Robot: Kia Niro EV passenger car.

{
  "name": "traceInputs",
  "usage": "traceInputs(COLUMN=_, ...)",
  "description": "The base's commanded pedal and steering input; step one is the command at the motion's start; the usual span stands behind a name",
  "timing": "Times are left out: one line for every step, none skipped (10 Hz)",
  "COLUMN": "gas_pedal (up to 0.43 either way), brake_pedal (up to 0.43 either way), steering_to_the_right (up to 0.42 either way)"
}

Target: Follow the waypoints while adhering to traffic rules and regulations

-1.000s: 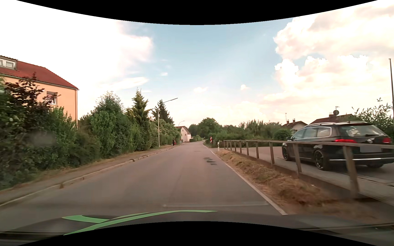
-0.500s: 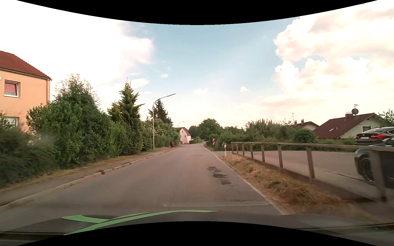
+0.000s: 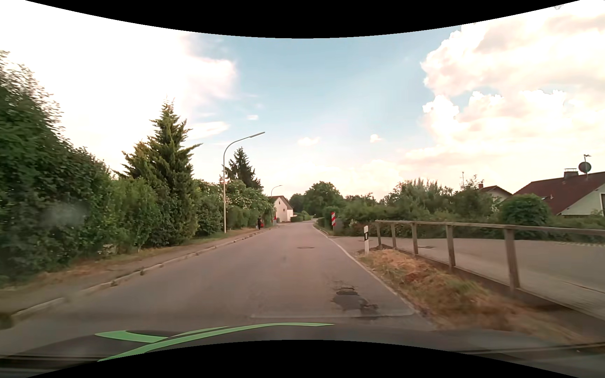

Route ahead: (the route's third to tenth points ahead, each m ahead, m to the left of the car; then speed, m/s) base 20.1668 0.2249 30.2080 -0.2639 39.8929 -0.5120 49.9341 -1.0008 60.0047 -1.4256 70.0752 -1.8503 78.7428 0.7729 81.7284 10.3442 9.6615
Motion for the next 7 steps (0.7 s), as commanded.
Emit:
traceInputs(gas_pedal=0.059, brake_pedal=0.0, steering_to_the_right=-0.003)
traceInputs(gas_pedal=0.059, brake_pedal=0.0, steering_to_the_right=-0.003)
traceInputs(gas_pedal=0.059, brake_pedal=0.0, steering_to_the_right=-0.003)
traceInputs(gas_pedal=0.047, brake_pedal=0.0, steering_to_the_right=-0.003)
traceInputs(gas_pedal=0.039, brake_pedal=0.0, steering_to_the_right=-0.002)
traceInputs(gas_pedal=0.028, brake_pedal=0.0, steering_to_the_right=-0.001)
traceInputs(gas_pedal=0.028, brake_pedal=0.0, steering_to_the_right=-0.001)
